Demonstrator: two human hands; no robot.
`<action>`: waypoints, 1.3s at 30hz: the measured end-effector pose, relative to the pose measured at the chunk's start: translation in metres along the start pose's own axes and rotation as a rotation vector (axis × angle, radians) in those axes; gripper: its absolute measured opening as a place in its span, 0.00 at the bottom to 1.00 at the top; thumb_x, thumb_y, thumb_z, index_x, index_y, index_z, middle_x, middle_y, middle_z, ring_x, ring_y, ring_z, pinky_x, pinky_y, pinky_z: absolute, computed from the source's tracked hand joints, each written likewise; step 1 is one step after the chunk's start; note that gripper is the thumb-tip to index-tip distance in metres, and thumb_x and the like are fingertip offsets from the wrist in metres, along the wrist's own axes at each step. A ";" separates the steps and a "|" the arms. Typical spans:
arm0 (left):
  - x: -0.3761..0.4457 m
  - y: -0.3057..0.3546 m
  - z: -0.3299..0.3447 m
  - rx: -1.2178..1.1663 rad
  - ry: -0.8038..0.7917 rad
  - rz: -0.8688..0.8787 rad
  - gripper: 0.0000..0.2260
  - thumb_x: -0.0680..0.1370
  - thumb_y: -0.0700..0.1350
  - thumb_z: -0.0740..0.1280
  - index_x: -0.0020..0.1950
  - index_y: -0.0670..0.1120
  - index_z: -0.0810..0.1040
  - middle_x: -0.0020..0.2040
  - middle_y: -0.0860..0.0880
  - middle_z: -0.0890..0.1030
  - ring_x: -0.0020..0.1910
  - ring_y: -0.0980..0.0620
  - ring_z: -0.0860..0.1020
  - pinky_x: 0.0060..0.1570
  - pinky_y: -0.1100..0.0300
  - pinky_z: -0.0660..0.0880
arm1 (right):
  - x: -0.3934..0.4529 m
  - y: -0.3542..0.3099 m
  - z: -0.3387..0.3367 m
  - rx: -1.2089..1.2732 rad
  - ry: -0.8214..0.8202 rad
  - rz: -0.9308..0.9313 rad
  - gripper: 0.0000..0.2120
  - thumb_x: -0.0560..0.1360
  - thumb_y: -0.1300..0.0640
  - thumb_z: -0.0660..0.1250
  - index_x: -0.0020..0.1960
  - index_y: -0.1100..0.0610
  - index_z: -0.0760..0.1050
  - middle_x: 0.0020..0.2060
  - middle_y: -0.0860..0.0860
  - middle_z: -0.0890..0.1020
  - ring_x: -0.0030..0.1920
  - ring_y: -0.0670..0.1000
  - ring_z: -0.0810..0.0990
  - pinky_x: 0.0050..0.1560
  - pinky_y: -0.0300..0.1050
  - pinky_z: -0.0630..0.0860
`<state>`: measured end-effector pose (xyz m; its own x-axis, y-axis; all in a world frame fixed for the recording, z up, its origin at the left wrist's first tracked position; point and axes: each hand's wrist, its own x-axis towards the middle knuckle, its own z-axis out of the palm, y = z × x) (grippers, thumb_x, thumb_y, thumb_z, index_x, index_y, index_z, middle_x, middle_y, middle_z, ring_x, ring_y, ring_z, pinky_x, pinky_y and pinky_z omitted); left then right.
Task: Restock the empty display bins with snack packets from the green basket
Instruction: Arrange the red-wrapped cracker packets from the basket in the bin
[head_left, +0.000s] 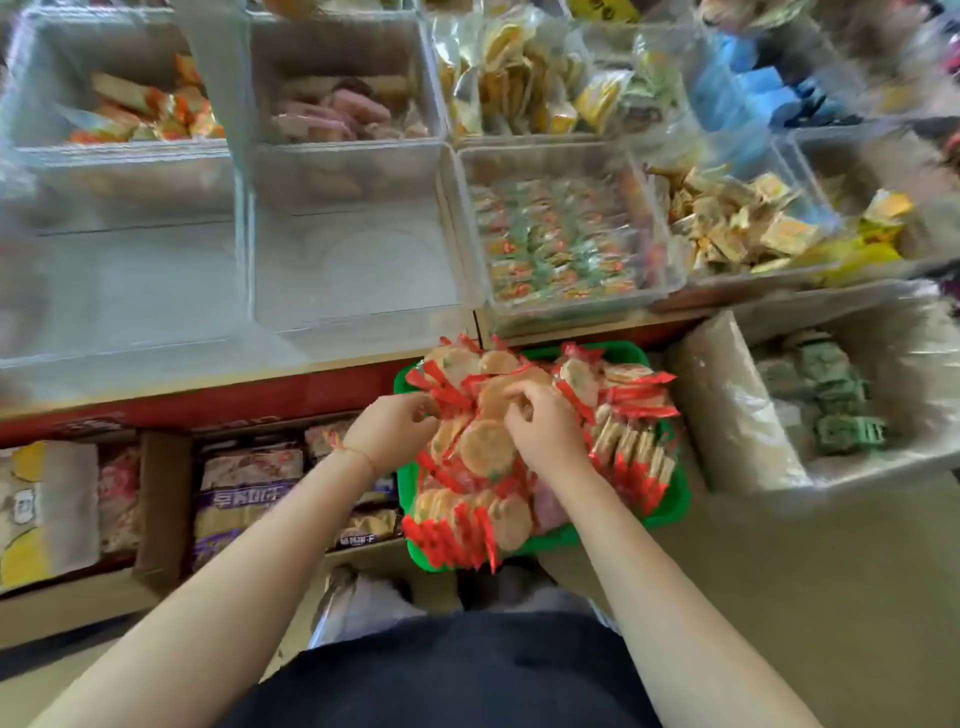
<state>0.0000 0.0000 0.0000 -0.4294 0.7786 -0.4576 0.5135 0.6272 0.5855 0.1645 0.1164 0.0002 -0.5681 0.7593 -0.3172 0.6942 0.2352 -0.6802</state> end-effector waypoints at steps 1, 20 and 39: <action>0.006 0.014 0.010 0.006 0.024 0.002 0.10 0.77 0.44 0.65 0.55 0.47 0.83 0.48 0.46 0.84 0.48 0.46 0.80 0.48 0.53 0.77 | 0.008 0.014 -0.014 -0.055 0.065 -0.008 0.12 0.77 0.60 0.63 0.59 0.54 0.77 0.57 0.53 0.78 0.56 0.54 0.77 0.57 0.51 0.76; 0.043 0.099 0.063 0.025 0.207 -0.138 0.09 0.78 0.44 0.63 0.54 0.46 0.81 0.48 0.47 0.82 0.48 0.48 0.78 0.48 0.52 0.76 | 0.078 0.110 -0.080 -0.162 -0.040 -0.033 0.17 0.79 0.52 0.61 0.67 0.53 0.71 0.51 0.49 0.80 0.54 0.55 0.79 0.53 0.53 0.77; -0.018 0.061 0.047 -0.772 -0.094 -0.165 0.14 0.74 0.53 0.74 0.57 0.50 0.83 0.51 0.48 0.86 0.52 0.45 0.83 0.53 0.48 0.80 | 0.008 0.018 -0.054 0.443 -0.294 0.014 0.10 0.78 0.52 0.64 0.50 0.56 0.81 0.41 0.47 0.82 0.46 0.49 0.81 0.49 0.46 0.77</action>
<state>0.0745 0.0249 0.0126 -0.3729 0.6963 -0.6133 -0.2264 0.5727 0.7879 0.1963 0.1599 0.0210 -0.7042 0.5438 -0.4564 0.4855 -0.1002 -0.8685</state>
